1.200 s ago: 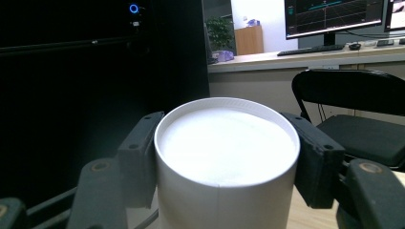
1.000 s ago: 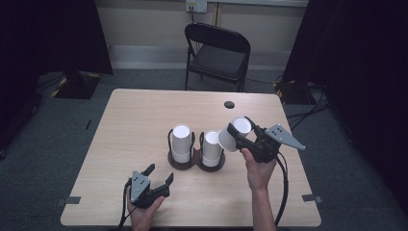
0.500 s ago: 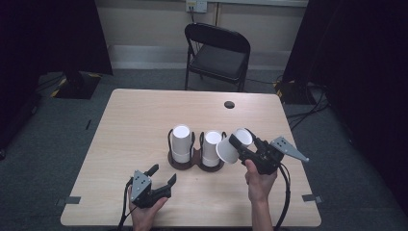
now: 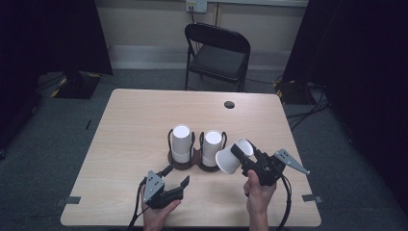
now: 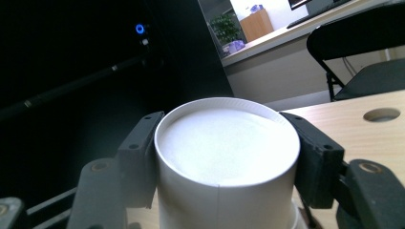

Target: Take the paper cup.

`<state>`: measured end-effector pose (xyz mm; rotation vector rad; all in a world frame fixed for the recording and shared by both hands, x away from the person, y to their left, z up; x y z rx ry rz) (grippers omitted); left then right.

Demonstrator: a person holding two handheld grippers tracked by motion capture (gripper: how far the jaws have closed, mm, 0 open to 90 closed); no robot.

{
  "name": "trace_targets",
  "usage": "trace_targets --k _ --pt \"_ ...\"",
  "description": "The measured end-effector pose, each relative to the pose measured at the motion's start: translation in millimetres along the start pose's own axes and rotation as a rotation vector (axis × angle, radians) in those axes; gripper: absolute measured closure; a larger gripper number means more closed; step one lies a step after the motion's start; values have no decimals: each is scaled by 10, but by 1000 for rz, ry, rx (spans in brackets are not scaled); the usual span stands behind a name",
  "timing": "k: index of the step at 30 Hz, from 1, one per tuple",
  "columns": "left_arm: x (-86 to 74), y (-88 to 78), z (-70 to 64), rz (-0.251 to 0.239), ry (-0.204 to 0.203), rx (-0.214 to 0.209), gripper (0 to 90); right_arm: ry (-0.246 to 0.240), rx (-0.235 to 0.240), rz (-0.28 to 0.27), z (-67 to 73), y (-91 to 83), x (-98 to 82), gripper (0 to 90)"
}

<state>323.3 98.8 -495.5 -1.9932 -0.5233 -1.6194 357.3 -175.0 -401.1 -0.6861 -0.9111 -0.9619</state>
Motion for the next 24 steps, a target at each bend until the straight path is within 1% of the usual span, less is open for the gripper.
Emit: trace_targets --k 2,3,4,5,6,7,8,9,10,11,12,13,14,15,16,17,18,19,20,21,22,23,24 --pt "14 22 -34 -2 15 -29 298 21 9 9 -17 -18 -34 354" --pt "36 42 -71 -12 27 -60 331 39 14 16 -30 -27 -68 354" --pt "36 42 -71 -12 27 -60 330 39 14 16 -30 -27 -68 354" --pt "56 56 -90 -20 40 -75 330 54 18 20 -35 -26 -82 354" --pt "66 65 -108 -24 41 -91 304 85 39 33 -38 -15 -111 354" --pt "83 82 -126 -32 46 -107 298 95 49 45 -35 -5 -128 354" --pt "109 117 -160 -33 63 -117 301 96 52 57 -28 5 -146 354" --pt "109 117 -160 -33 63 -117 317 96 57 68 -17 10 -161 354" --pt "122 132 -170 -36 77 -118 317 96 57 68 -17 10 -161 354" --pt "136 144 -180 -47 88 -114 335 109 73 77 2 15 -183 354" --pt "158 167 -195 -65 86 -135 334 120 82 78 11 15 -189 354" --pt "158 167 -195 -65 86 -135 335 120 82 78 11 15 -189 354" --pt "168 180 -198 -69 85 -150 337 143 101 84 23 13 -197 354" --pt "177 194 -201 -73 90 -166 337 143 101 84 23 13 -197 354" --pt "182 206 -198 -78 95 -172 315 168 119 96 35 16 -213 354" --pt "184 225 -201 -90 88 -181 315 168 119 96 35 16 -213 354" --pt "181 258 -196 -89 101 -193 311 189 111 98 37 5 -237 354" --pt "181 258 -196 -89 101 -193 314 189 111 98 37 5 -237 354" --pt "179 276 -197 -83 103 -194 314 206 115 103 33 -4 -261 354" --pt "176 289 -197 -83 107 -201 316 214 117 106 34 -8 -277 354" --pt "167 310 -208 -79 115 -216 328 216 117 110 35 -12 -291 354" --pt "167 310 -208 -79 115 -216 331 216 119 115 35 -12 -305 354" --pt "164 329 -221 -69 129 -217 333 224 119 118 38 -14 -316 354"
Point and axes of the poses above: each handheld gripper's, and its own axes: y roughly forward along the jaws, x roughly out of its top, z roughly to its left, the point moved 4 cm from there along y, roughly forward along the jaws, and after that the axes turned 15 degrees about -x, right-handed, at the moved point
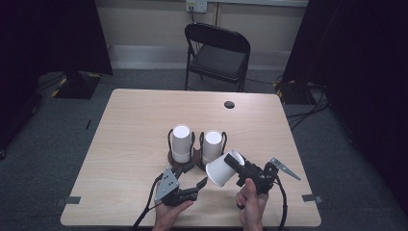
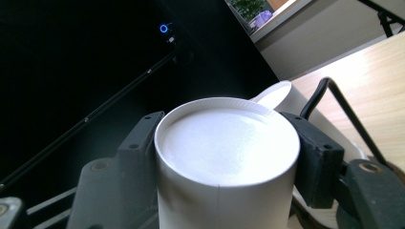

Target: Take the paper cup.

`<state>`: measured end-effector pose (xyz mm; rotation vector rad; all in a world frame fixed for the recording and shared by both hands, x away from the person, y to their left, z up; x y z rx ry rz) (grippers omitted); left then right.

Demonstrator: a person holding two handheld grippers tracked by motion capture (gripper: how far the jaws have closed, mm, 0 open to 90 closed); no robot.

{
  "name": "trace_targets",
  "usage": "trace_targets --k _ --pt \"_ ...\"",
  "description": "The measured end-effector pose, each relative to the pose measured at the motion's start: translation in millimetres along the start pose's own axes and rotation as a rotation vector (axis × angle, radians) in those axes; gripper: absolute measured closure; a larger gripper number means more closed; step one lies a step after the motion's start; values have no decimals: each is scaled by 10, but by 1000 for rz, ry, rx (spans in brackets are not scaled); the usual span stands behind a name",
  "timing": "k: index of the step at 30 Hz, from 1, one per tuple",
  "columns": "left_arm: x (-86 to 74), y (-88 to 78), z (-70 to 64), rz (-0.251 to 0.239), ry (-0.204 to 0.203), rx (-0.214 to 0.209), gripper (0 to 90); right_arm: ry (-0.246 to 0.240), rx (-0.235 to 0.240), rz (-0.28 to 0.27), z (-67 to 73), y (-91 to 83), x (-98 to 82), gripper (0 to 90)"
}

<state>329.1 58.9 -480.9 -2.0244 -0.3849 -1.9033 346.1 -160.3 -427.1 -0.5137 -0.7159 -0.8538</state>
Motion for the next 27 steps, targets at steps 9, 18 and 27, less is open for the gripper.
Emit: trace_targets --k 9,18,27 --pt "-25 56 -31 -9 9 -24 433 5 12 41 92 47 -140 353" --pt "18 72 -62 -54 61 -10 635 46 52 86 173 90 -198 353" --pt "47 105 -83 -104 76 13 664 63 57 117 192 105 -210 353"
Point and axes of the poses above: each handheld gripper's, and its own axes: y roughly forward along the jaws, x roughly out of its top, z roughly to its left, the point moved 4 cm from there along y, roughly forward along the jaws, and after that the axes turned 15 degrees about -x, right-handed, at the moved point
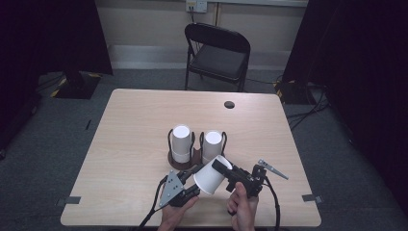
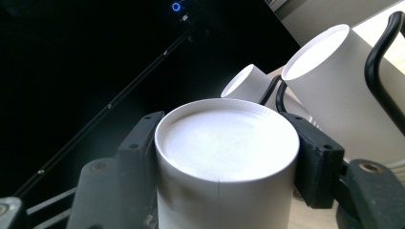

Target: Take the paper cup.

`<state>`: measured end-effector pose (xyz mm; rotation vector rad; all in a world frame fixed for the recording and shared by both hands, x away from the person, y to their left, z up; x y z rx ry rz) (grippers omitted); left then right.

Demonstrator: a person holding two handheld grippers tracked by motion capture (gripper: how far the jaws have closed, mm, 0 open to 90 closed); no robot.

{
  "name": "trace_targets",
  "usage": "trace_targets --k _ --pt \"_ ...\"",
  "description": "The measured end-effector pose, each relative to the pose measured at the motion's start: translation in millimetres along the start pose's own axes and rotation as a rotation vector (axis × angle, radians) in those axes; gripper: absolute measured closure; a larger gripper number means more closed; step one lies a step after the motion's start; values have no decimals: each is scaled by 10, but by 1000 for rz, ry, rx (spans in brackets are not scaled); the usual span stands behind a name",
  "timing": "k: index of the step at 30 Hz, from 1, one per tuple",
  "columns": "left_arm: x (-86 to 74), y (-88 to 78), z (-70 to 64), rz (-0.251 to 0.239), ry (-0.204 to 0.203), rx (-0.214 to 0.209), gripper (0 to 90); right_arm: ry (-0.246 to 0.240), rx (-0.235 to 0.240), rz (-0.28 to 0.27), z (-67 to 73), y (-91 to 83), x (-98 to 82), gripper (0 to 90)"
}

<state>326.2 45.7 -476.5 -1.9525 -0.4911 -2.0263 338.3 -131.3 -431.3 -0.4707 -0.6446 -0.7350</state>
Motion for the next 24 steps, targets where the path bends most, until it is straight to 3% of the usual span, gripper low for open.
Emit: trace_targets --k 4,9,14,17,24 --pt "16 7 -24 -8 13 20 656 16 -35 30 -38 37 -6 353" --pt "15 12 -35 -10 19 31 714 45 -18 62 -55 64 -21 353" --pt "5 -8 -9 -8 16 51 780 32 -20 72 -48 69 -28 343" --pt "4 -25 -3 -9 12 19 846 -23 -34 64 -21 83 -27 313" --pt "37 -49 7 8 -2 -13 859 -85 -41 31 7 79 -12 264"
Point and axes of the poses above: each handheld gripper's, and its own axes: y roughly forward along the jaws, x roughly out of its top, z roughly to its left, the point moved 4 cm from there along y, roughly forward along the jaws, and after that the axes turned 15 degrees about -x, right-handed, at the moved point
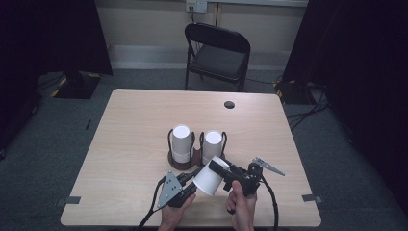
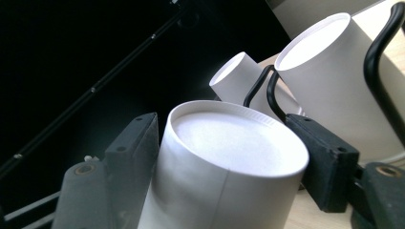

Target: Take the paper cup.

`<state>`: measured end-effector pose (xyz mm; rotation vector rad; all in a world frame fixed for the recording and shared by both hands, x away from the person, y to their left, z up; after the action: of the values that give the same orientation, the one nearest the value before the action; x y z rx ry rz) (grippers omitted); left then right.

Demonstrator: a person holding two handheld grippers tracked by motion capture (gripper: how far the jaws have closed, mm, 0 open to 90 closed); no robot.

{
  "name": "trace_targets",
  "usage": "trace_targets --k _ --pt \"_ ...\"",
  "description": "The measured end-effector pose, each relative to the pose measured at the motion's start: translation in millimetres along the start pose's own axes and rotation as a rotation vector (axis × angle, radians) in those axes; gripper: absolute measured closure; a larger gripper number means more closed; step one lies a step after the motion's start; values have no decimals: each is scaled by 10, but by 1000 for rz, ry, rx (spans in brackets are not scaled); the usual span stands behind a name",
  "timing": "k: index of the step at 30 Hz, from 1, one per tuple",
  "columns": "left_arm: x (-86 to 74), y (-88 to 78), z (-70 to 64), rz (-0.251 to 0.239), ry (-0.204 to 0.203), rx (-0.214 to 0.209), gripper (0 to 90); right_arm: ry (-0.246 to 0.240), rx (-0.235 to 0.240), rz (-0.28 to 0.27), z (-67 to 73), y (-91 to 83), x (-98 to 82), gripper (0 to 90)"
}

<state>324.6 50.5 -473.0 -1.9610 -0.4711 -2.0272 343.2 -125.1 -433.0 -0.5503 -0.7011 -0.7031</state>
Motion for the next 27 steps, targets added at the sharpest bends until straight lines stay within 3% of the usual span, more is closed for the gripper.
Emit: trace_targets --k 5,6,11,14,22,27 --pt "21 -30 29 44 -25 -10 861 -70 -25 -31 18 -16 9 228" --pt "21 -52 46 69 -26 -12 862 -105 -34 -50 15 -25 14 224" --pt "10 -110 88 103 -33 -22 862 -127 -44 -77 0 -49 25 215" --pt "21 -173 129 99 -60 9 861 -140 -46 -94 -18 -74 31 209" --pt "114 -297 183 165 -46 40 860 -206 -64 -129 -39 -134 8 211" --pt "163 -316 243 195 -59 77 861 -242 -77 -138 -76 -153 -24 208"
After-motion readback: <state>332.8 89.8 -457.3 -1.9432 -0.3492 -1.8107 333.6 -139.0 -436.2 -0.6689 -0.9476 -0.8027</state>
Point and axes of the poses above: each handheld gripper's, and its own axes: y roughly forward along the jaws, x roughly out of its top, z roughly to its left, the point moved 4 cm from there along y, roughly forward along the jaws, and after that the axes turned 15 degrees about -x, right-handed, at the moved point
